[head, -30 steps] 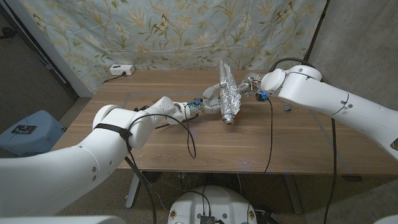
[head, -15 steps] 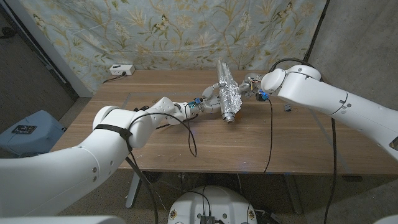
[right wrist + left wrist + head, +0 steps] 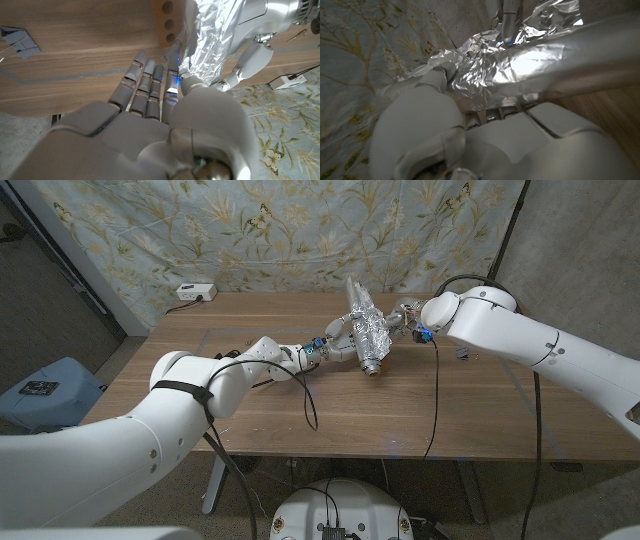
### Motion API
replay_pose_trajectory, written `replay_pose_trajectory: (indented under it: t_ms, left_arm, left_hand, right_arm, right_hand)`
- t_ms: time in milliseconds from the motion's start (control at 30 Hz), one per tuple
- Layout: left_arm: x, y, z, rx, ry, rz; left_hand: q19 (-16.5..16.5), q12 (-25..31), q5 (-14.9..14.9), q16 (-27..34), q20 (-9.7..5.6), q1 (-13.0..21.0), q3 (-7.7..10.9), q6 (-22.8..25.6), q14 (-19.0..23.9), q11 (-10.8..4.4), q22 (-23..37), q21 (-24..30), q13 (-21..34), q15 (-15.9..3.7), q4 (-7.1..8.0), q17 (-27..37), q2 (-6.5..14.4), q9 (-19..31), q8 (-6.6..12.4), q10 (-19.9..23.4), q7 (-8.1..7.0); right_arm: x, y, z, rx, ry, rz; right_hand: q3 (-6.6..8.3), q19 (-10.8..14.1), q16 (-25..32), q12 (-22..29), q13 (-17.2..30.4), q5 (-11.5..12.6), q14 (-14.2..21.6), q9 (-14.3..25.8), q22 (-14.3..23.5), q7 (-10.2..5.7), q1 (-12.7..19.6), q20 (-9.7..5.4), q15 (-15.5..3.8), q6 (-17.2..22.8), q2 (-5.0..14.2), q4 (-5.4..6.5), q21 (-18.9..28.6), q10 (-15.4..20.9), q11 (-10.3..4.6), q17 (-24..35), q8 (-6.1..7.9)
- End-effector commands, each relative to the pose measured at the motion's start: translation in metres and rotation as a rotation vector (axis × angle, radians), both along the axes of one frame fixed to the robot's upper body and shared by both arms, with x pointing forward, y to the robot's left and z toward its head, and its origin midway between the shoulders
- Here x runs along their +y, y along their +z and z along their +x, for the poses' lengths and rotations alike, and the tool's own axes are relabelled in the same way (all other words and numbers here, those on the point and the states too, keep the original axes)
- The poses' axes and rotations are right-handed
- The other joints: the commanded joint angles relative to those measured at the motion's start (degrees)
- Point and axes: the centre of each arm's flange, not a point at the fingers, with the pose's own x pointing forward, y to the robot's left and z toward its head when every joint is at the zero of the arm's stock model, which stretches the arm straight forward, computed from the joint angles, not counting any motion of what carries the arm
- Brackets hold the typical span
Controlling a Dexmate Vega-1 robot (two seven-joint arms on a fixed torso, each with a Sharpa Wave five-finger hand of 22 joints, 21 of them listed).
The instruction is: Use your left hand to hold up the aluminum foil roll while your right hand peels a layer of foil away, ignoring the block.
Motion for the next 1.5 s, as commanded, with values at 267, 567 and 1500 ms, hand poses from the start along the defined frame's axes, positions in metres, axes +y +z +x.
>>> replay_pose_trajectory:
  t_ms: [267, 567, 1500]
  left_arm:
    - [-0.001, 0.002, -0.004, -0.028, -0.032, -0.024]
    - [-0.001, 0.005, -0.004, -0.068, -0.041, 0.006]
    - [-0.002, 0.014, -0.003, -0.16, -0.037, 0.102]
  left_hand:
    - [-0.34, -2.25, -1.51, -0.58, 0.37, -1.2, 0.18, -6.87, -0.94, 1.33, 0.05, 0.44, -2.55, 0.88, -0.46, -1.35, -0.84, -1.24, -5.95, -2.25, -0.77]
    - [-0.32, -2.63, -1.96, -0.73, 0.25, -1.66, 0.04, -7.04, -1.35, 1.25, 0.02, 0.48, -3.18, 0.73, -0.46, -1.7, -1.04, -1.33, -6.71, -2.54, -0.8]
    - [-2.81, -4.92, -4.72, -1.68, 0.59, -4.02, -0.26, -14.2, -6.82, 4.27, -0.16, -0.48, -7.8, 2.96, -0.43, -3.57, -0.62, -1.46, -12.29, -11.3, -0.84]
  right_arm:
    - [-0.004, -0.004, -0.007, -0.043, -0.007, 0.03]
    - [-0.008, -0.004, -0.012, -0.064, -0.011, 0.044]
    - [-0.026, -0.008, -0.03, -0.14, -0.034, 0.113]
  right_hand:
    - [1.25, 2.59, 1.02, 1.16, -0.05, 0.14, 3.2, 0.76, 0.1, -0.03, 0.83, -0.95, -1.29, 1.51, -0.38, -0.09, 1.26, 3.13, -0.48, -0.03, 0.8]
    - [1.47, 3.21, 1.18, 1.17, -0.47, -0.03, 3.95, 0.73, 0.1, 0.15, 1.16, -1.0, -1.52, 2.59, -0.59, -0.44, 1.61, 3.81, -0.99, 0.05, 0.96]
    - [1.94, 3.87, 1.84, 1.36, -1.17, -0.65, 5.71, 0.57, 0.12, 1.16, 2.17, -1.48, -2.53, 4.45, -0.59, -0.99, 2.24, 5.46, -1.96, 0.72, 0.97]
